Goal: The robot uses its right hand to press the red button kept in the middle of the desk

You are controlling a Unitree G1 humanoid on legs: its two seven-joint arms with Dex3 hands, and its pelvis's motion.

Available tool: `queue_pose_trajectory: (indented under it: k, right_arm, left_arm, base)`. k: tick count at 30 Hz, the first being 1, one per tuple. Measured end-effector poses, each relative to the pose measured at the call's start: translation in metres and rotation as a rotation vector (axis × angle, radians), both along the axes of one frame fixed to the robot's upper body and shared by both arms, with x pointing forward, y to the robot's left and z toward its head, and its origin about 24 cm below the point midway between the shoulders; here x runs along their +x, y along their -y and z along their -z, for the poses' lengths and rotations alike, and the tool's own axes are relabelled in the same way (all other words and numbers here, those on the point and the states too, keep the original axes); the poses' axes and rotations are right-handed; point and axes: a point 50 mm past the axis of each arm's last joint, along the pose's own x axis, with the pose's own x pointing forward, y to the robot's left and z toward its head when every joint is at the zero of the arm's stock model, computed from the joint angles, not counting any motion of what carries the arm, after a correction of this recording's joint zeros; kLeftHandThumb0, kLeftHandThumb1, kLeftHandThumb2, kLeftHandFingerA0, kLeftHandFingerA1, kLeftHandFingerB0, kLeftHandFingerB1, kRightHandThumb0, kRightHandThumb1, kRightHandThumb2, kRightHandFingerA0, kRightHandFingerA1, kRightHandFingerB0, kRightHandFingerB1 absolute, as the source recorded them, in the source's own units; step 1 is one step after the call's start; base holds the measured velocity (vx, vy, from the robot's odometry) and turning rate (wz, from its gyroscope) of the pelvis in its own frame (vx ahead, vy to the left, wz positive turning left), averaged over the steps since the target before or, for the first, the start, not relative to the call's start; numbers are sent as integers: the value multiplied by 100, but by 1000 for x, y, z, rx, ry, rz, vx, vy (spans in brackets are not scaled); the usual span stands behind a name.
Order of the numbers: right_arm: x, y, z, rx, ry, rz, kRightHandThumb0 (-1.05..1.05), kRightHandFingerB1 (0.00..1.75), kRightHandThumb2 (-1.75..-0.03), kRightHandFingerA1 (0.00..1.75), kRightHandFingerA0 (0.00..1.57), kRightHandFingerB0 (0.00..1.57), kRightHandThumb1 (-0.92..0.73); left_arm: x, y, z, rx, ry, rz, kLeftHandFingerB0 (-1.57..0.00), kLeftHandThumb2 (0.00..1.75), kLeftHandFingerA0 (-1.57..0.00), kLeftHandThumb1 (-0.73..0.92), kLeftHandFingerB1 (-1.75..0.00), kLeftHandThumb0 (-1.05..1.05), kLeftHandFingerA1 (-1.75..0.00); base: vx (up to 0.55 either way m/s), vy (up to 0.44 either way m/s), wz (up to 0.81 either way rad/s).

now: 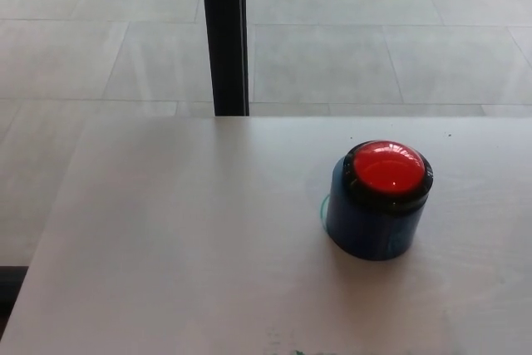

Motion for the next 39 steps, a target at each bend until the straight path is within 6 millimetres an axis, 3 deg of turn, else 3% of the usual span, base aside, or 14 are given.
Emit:
queue_pose_trajectory:
  k: [1, 6, 7, 8, 15, 20, 21, 24, 27, 30, 31, 36, 39]
  right_arm:
    - [7, -11, -10, -37, 19, -41, -9, 143, -112, 175, 91, 72, -61]
    - [34, -55, -34, -149, 54, -213, -7, 138, -116, 175, 90, 80, -59]
    - [41, -65, -37, -165, 59, -255, -11, 127, -116, 160, 115, 88, -52]
    - [45, -74, -40, -178, 62, -286, -9, 134, -121, 175, 96, 84, -55]
    - [72, -131, -49, -281, 52, -478, -15, 139, -131, 175, 97, 82, -45]
    - [89, -163, -31, -316, -14, -592, -17, 141, -141, 175, 99, 85, -40]
    - [92, -167, -27, -315, -25, -608, -17, 141, -141, 175, 101, 86, -37]
    - [103, -187, -7, -315, -97, -659, -20, 139, -124, 175, 99, 77, -48]
    - [110, -203, 12, -317, -155, -694, -20, 141, -129, 175, 100, 79, -45]
    - [114, -212, 31, -323, -222, -712, -20, 155, -126, 175, 96, 76, -49]
    - [115, -215, 38, -327, -244, -719, -22, 151, -122, 175, 93, 71, -51]
    - [115, -229, 75, -337, -351, -755, -16, 150, -119, 175, 95, 78, -57]
    - [113, -234, 87, -352, -385, -770, -17, 151, -128, 175, 95, 78, -50]
  left_arm:
    - [0, 0, 0, -1, 1, -1, -11, 108, -21, 92, -88, -54, -115]
    - [-2, 0, 1, -4, -2, -5, -9, 108, -19, 92, -87, -55, -114]
    - [-3, 0, 2, -5, -2, -8, -11, 108, -22, 92, -88, -55, -116]
    - [-4, 0, 2, -6, -3, -9, -11, 110, -21, 92, -88, -55, -115]
    - [-5, -1, 2, -6, -1, -18, -15, 109, -23, 92, -91, -52, -116]
    - [-5, 0, 3, -7, -8, -13, -13, 111, -20, 92, -91, -53, -118]
    - [-5, 0, 3, -8, -7, -14, -13, 110, -21, 92, -91, -52, -118]
    - [-4, 1, 3, -9, -4, -17, -9, 111, -18, 92, -86, -53, -114]
    - [-3, 2, 4, -15, -1, -15, -12, 110, -22, 92, -91, -54, -116]
    - [-2, 3, 5, -17, 0, -13, -14, 111, -23, 92, -94, -54, -120]
    - [-2, 3, 5, -17, -1, -12, -15, 112, -23, 92, -93, -54, -119]
    - [-2, 4, 6, -19, -3, -9, -15, 110, -24, 92, -94, -54, -123]
    - [-2, 5, 6, -20, -6, -5, -14, 111, -23, 92, -90, -53, -119]
  base:
    - [0, 0, 0]
    - [0, 0, 0]
    - [0, 0, 0]
    - [0, 0, 0]
    - [0, 0, 0]
    - [0, 0, 0]
    - [0, 0, 0]
    - [0, 0, 0]
    - [0, 0, 0]
    - [0, 0, 0]
    - [0, 0, 0]
    - [0, 0, 0]
    - [0, 0, 0]
